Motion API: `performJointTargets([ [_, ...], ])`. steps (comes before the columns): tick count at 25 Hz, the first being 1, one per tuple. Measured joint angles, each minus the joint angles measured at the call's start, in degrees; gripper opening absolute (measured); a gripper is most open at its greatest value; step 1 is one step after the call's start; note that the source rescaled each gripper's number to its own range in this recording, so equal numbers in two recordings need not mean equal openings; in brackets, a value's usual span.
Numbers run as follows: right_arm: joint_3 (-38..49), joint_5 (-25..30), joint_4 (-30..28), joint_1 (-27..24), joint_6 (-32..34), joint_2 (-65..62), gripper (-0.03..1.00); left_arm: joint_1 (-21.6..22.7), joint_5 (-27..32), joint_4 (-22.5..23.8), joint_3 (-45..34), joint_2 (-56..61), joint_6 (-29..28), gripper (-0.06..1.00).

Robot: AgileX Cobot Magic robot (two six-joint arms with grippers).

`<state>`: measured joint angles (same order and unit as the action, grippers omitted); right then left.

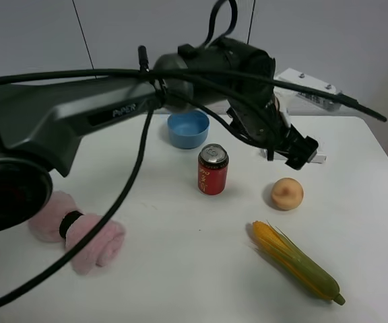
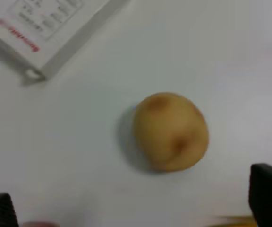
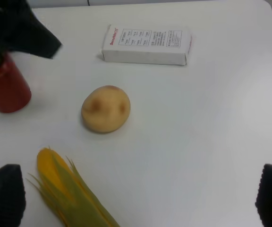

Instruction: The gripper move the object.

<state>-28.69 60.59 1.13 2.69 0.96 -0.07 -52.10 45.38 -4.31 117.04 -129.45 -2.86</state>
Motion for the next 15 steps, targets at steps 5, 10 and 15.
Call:
performJointTargets([
  [5,0.0,0.0,0.0,0.0,0.0,0.0,1.0,8.5,9.2,4.9,0.0,4.2,0.0,1.0],
  [10,0.0,0.0,0.0,0.0,0.0,0.0,1.0,20.2,13.9,5.6,0.0,6.2,1.1,1.0],
  [15,0.0,0.0,0.0,0.0,0.0,0.0,1.0,28.4,17.3,8.3,-0.9,8.8,3.5,1.0],
])
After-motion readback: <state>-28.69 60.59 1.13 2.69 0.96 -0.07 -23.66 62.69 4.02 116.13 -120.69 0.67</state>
